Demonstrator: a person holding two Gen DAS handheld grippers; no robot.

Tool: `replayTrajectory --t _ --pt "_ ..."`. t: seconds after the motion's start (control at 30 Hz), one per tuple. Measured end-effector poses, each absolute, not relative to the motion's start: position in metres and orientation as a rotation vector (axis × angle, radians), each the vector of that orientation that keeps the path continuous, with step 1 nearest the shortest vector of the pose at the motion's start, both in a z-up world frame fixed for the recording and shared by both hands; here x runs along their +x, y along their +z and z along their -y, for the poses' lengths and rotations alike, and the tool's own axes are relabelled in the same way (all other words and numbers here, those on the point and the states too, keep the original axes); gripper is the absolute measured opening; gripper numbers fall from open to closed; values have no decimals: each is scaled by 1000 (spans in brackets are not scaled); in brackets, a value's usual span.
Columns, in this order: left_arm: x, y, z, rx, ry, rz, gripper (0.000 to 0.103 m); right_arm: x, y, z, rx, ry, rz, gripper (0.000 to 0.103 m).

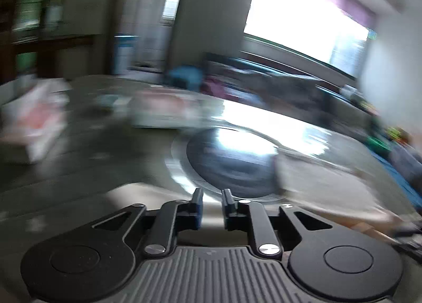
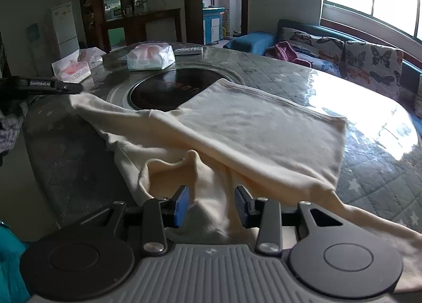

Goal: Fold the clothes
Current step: 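Lift and shake the sweatshirt with both grippers to spread it out, then lay the sweatshirt flat on the table and open both grippers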

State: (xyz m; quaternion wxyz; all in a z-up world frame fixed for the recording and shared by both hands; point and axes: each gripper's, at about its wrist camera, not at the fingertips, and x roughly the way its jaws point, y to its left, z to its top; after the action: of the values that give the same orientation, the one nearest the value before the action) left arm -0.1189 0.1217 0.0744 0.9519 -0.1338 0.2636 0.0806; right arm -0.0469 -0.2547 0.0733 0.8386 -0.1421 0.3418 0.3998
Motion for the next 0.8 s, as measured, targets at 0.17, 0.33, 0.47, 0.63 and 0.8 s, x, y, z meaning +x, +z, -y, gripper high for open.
replayTrajectory --t 0.17,0.33,0.47,0.63,0.8 --pt "-97 73 -58 -193 -142 -579 38 -47 66 245 -331 851 -747 37" --pt "-75 58 -9 -70 -268 -639 42 -51 65 248 -334 835 -738 24" --pt "-61 42 9 -3 -286 -686 37 -54 64 250 -336 822 -731 11" --pt "-61 39 14 19 -280 -674 3 -58 63 253 -339 807 -723 6" --pt "-92 62 8 0 -321 -558 2 -62 70 257 -327 831 -713 7"
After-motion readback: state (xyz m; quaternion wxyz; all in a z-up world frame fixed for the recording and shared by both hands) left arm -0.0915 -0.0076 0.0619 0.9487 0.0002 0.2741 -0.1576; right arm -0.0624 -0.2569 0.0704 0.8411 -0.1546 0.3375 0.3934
